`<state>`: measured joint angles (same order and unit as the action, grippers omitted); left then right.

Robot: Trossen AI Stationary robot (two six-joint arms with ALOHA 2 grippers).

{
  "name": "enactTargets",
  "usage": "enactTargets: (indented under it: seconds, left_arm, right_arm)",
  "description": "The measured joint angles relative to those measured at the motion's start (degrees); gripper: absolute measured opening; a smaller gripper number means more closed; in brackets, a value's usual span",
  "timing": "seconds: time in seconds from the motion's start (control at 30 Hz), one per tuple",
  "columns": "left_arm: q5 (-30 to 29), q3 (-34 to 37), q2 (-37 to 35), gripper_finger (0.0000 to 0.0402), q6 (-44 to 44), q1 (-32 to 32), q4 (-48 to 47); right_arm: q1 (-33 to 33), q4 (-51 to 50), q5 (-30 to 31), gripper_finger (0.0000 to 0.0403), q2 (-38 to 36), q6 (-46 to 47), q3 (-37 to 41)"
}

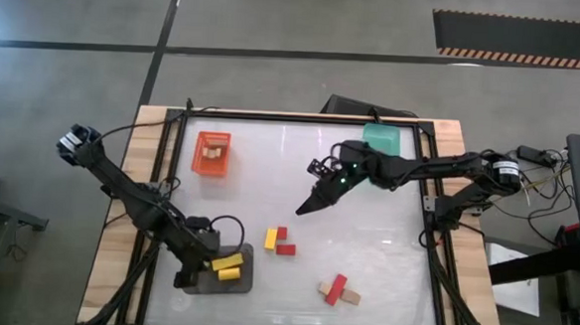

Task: Sort & place blocks by color
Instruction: Put the red block into the green bin

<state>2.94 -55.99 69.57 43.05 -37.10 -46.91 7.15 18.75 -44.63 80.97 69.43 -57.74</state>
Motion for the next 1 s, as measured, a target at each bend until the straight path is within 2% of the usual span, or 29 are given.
enactTargets:
  seconds: [0.27,0.47,0.73,1.0]
  left_arm:
    - [-1.7,-0.4,-5.3,0.0105,-0.5,2.8,0.1]
    - [-6.6,-0.4,-10.2,0.0105,-5.6,7.9,1.2]
    - [-12.9,-0.3,-15.2,0.0105,-12.3,15.1,3.3]
    - [-18.4,0.0,-18.0,0.0105,-12.8,18.3,3.2]
  right_arm:
    - [-0.1,-19.3,6.0,0.0215,0.0,-5.4,-1.6]
    - [-0.3,-37.7,13.8,0.0215,0.0,-18.2,-7.3]
    - [-1.9,-42.3,25.9,0.0215,0.0,-36.9,-11.7]
    - [-5.0,-43.8,33.2,0.0215,0.5,-39.9,-12.7]
